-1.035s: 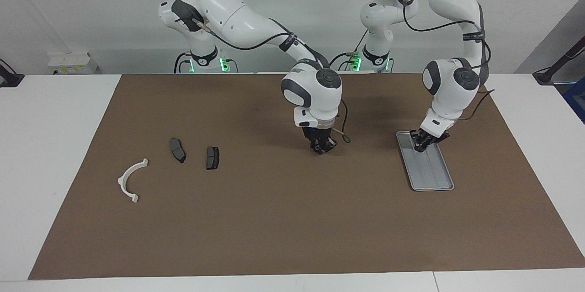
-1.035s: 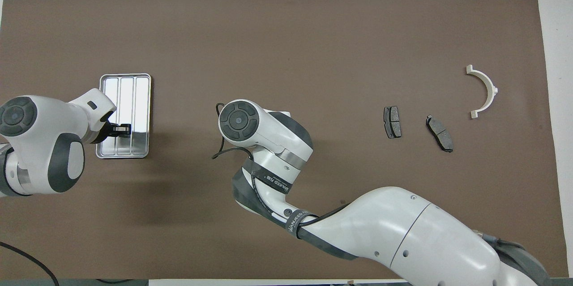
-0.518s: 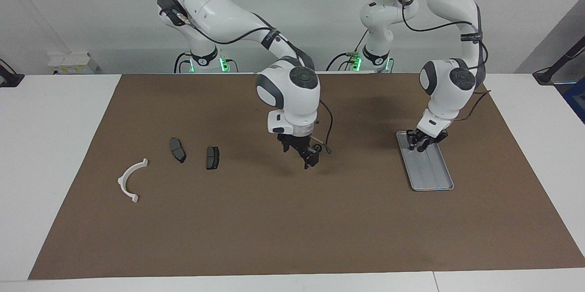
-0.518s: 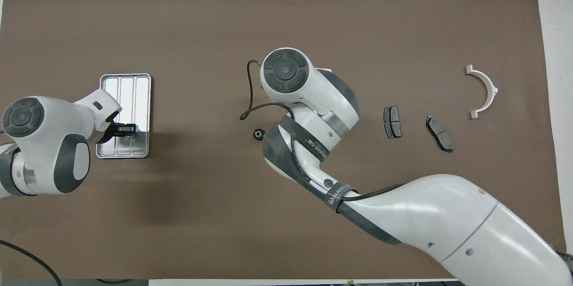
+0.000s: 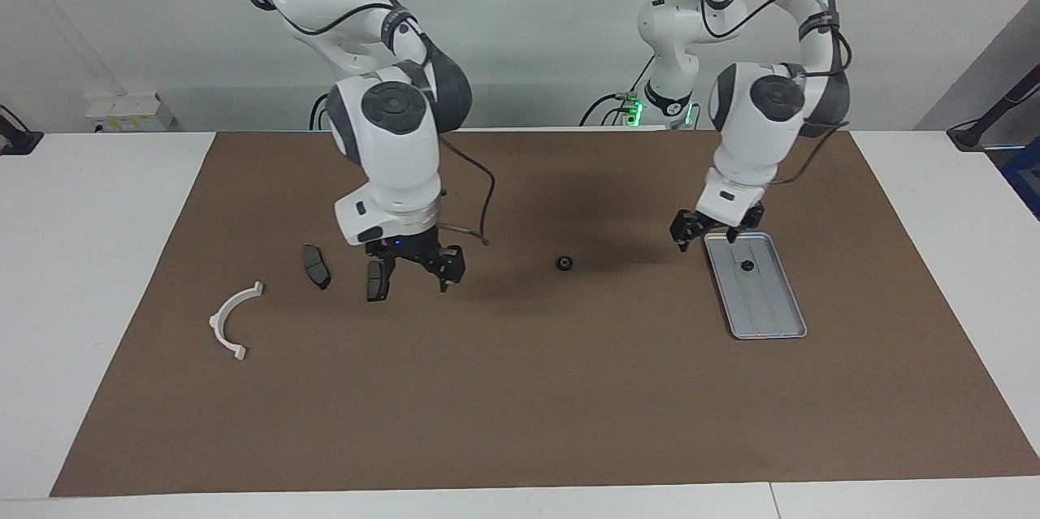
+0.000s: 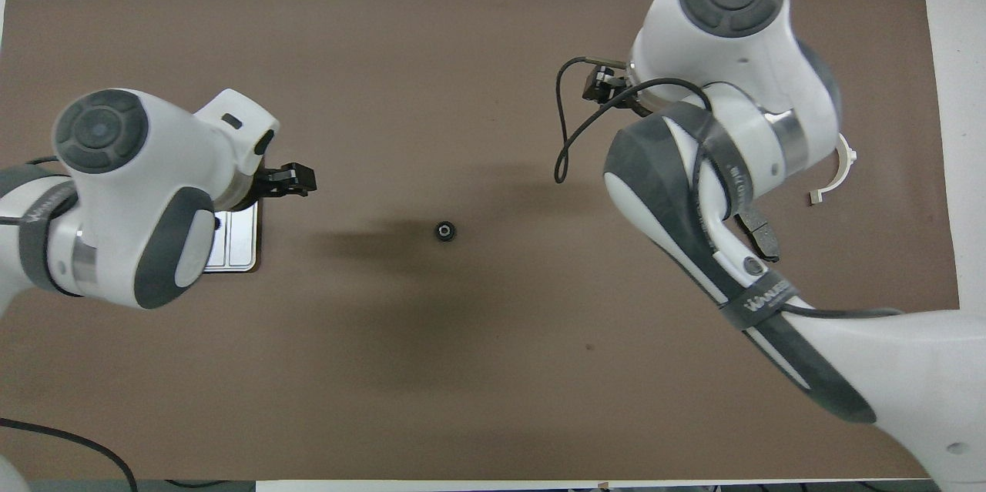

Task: Pick bearing gear from pile to tray

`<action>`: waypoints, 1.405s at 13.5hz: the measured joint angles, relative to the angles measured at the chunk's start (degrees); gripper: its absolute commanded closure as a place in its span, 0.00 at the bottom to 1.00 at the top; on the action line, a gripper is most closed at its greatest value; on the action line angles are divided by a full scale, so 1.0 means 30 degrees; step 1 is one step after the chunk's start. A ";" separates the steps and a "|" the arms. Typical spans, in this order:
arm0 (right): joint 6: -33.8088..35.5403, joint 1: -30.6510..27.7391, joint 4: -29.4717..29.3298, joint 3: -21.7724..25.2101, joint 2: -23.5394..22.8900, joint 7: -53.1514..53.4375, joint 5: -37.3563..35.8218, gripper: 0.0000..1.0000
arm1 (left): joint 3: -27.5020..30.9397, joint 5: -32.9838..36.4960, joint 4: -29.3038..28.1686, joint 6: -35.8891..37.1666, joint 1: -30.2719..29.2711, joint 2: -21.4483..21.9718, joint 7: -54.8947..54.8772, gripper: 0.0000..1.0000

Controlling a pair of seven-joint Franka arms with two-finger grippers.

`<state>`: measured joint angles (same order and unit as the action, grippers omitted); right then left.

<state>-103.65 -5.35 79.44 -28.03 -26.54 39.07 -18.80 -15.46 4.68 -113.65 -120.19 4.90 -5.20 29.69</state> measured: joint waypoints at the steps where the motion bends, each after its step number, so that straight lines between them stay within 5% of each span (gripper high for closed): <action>1: 0.0270 -0.0820 0.0007 0.0003 0.0150 -0.1901 0.0012 0.00 | -0.0047 0.0024 -0.0002 0.0014 0.1122 -0.0032 0.1437 0.00; 7: 0.0906 -0.3744 0.0030 -0.0023 0.0635 -0.8310 0.0425 0.00 | -0.0070 0.0361 -0.0112 -0.0811 0.4902 -0.1759 0.6511 0.00; 16: 0.1056 -0.3853 0.0065 0.0003 0.1057 -1.0671 0.0474 0.00 | -0.0041 0.0452 -0.0103 -0.5018 0.5413 -0.4660 0.7794 0.00; 19: 0.1358 -0.1939 0.0151 0.2903 0.2209 -1.2011 0.2174 0.00 | -0.0016 0.0545 -0.0097 -0.5457 0.5417 -0.5129 0.7797 0.00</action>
<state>-99.57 -11.17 79.89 -19.32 -19.91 3.04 -12.27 -15.51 6.31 -113.95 -136.56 21.15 -20.59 53.09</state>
